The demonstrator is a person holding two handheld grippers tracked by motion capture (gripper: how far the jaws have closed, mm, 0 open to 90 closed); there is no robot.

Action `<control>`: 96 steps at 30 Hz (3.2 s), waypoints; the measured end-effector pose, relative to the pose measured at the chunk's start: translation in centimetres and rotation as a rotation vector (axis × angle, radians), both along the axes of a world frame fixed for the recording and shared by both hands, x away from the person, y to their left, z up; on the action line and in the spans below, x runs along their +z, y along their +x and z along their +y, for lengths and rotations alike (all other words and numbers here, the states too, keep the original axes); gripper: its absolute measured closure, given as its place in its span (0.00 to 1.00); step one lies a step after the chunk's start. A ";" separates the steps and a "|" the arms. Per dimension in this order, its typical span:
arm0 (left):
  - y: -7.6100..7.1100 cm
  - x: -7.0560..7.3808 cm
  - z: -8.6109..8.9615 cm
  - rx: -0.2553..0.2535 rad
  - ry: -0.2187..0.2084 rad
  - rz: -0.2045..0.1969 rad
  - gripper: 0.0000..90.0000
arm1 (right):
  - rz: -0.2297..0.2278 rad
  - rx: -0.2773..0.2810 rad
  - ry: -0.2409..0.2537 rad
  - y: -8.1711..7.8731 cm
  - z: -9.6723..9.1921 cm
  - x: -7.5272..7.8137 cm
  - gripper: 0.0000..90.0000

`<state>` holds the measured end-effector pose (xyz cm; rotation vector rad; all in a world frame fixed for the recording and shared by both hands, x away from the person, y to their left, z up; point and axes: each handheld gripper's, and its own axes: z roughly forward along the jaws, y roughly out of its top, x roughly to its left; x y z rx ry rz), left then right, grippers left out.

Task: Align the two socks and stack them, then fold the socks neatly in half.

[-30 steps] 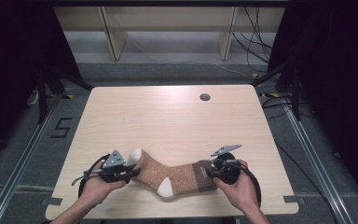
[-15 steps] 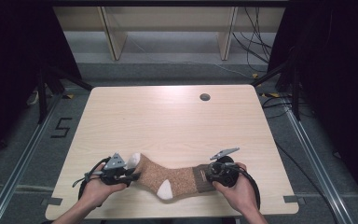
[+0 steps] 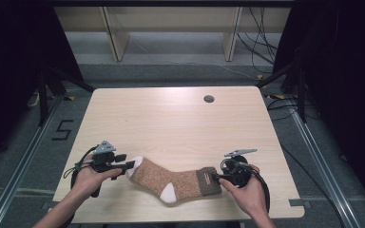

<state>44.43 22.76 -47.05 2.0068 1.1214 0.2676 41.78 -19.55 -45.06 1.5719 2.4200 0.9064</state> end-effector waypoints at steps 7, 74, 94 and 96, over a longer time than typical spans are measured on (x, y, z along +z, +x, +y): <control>0.6 -1.7 0.0 0.006 0.016 0.076 0.56 | 0.051 -0.006 0.005 0.6 0.1 -1.2 0.54; 2.3 1.2 0.2 0.097 0.012 -0.101 0.42 | -0.112 -0.136 0.056 4.2 -3.7 0.4 0.53; 5.0 -2.0 -1.1 0.093 -0.020 0.080 0.49 | -0.032 -0.112 0.031 4.7 -0.9 -0.9 0.56; 5.1 -2.2 -1.2 0.086 -0.028 0.092 0.51 | -0.035 -0.116 0.030 4.7 -0.8 -1.0 0.57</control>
